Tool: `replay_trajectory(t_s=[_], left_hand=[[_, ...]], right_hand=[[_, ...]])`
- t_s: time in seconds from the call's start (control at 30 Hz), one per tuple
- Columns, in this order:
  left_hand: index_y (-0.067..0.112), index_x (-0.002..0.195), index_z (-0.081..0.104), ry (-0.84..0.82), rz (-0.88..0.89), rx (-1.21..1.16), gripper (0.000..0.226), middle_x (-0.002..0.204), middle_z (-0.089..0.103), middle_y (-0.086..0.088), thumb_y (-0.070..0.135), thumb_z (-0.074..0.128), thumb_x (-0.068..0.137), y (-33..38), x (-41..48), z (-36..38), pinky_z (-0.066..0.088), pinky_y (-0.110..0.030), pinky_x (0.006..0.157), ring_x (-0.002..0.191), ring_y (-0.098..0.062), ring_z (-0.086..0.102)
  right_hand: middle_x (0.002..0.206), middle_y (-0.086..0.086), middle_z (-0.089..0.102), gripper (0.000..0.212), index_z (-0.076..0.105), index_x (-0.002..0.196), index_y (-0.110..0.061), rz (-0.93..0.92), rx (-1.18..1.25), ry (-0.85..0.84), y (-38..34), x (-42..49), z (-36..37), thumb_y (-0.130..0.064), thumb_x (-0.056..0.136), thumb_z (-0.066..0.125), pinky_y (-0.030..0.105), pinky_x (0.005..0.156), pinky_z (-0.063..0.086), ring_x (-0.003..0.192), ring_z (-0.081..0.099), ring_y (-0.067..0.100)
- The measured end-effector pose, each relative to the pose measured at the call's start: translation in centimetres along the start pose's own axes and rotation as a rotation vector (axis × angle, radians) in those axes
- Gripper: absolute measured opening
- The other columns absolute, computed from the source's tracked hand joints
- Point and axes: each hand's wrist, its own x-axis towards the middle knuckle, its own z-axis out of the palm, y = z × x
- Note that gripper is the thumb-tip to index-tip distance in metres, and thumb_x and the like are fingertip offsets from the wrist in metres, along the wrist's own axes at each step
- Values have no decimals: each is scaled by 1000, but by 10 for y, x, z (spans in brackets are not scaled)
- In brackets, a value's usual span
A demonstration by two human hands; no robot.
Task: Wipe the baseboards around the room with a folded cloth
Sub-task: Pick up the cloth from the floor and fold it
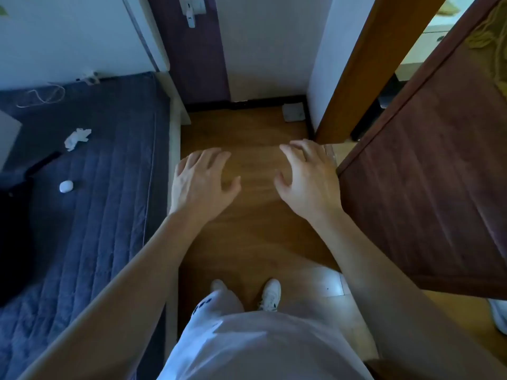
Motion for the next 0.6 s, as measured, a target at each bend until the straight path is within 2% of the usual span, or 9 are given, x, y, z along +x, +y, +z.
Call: replay_trajectory(t_s=[0.33,0.6], left_hand=[[21,140,53,-10,-6,5,57,143,54,-2,53,56,92,0,26,19,37,-49,109,133,-26,48],[23,140,52,-29,2,-27,58,144,53,0,56,51,93,-28,105,30,36,-49,110,134,-24,47]], right_hand=[[131,6,54,48,57,132,-14,37,50,-52,20,17,19,-34,89,64,42,103,46,129,48,25],[128,6,57,46,59,129,-13,50,53,-17,32,95,50,-33,88,63,43,102,46,125,51,25]])
